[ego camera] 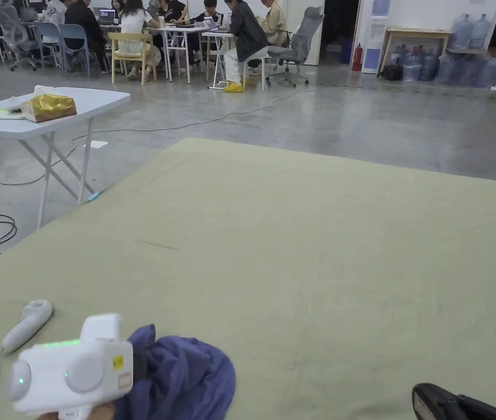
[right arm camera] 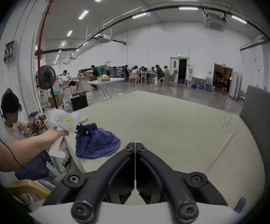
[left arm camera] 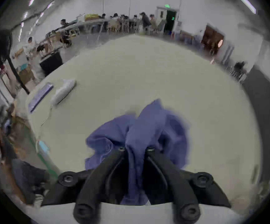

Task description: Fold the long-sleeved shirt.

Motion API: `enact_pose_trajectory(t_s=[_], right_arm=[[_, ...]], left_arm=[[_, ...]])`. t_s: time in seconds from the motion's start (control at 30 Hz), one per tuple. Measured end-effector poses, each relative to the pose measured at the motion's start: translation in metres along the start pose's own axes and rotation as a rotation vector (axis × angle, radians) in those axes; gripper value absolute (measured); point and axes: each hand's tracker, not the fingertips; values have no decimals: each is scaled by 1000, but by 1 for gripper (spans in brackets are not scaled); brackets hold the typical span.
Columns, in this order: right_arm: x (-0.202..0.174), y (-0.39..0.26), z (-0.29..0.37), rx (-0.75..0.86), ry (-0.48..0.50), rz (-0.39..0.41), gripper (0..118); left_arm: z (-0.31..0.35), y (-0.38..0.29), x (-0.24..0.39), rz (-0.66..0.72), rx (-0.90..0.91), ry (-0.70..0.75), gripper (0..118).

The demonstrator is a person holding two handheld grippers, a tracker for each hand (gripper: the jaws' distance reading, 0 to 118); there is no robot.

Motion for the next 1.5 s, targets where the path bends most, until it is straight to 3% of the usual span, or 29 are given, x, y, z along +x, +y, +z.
enact_pose_trajectory(t_s=[0.17, 0.43, 0.5, 0.53, 0.63, 0.67, 0.83, 1.0, 1.03, 1.07, 1.1, 1.13, 1.17, 1.3, 1.4, 1.43, 1.47, 1.5], right_arm=[[21, 12, 13, 46, 15, -137, 0], [57, 45, 57, 130, -56, -183, 0], [74, 55, 60, 29, 37, -242, 0], [80, 55, 66, 61, 58, -261, 0], [82, 53, 88, 167, -134, -193, 0], [84, 50, 93, 175, -156, -186, 0], [104, 28, 115, 174, -164, -280, 0], [117, -4, 125, 98, -227, -310, 0], [120, -8, 126, 83, -232, -320, 0], [123, -11, 127, 74, -234, -330, 0], [125, -13, 127, 71, -236, -336, 0], [128, -14, 128, 71, -240, -341, 0], [129, -13, 128, 76, -242, -346, 0], [134, -11, 124, 112, -222, -390, 0], [131, -16, 110, 93, -181, -421, 0], [129, -22, 103, 75, -171, -426, 0], [126, -27, 97, 51, -162, -433, 0], [123, -37, 87, 12, -147, -448, 0]], left_arm=[[120, 93, 103, -214, 274, -165, 5], [294, 146, 268, -443, 590, -502, 4], [307, 136, 303, -510, 620, -521, 4], [306, 127, 320, -531, 619, -531, 4], [278, 89, 360, -564, 519, -576, 4], [259, 72, 372, -569, 463, -593, 4], [104, -31, 411, -614, 74, -521, 4], [-27, -142, 412, -511, -277, -471, 5], [-37, -155, 412, -511, -319, -447, 13], [-42, -163, 411, -529, -332, -429, 39], [-40, -163, 411, -530, -323, -448, 90], [-30, -156, 407, -516, -309, -485, 112], [-12, -138, 402, -451, -232, -557, 117], [52, -75, 357, -321, -20, -720, 116], [78, -64, 311, -349, 61, -595, 116], [77, -63, 296, -397, 32, -478, 112], [71, -71, 286, -439, 11, -386, 100], [64, -82, 272, -479, -3, -296, 49]])
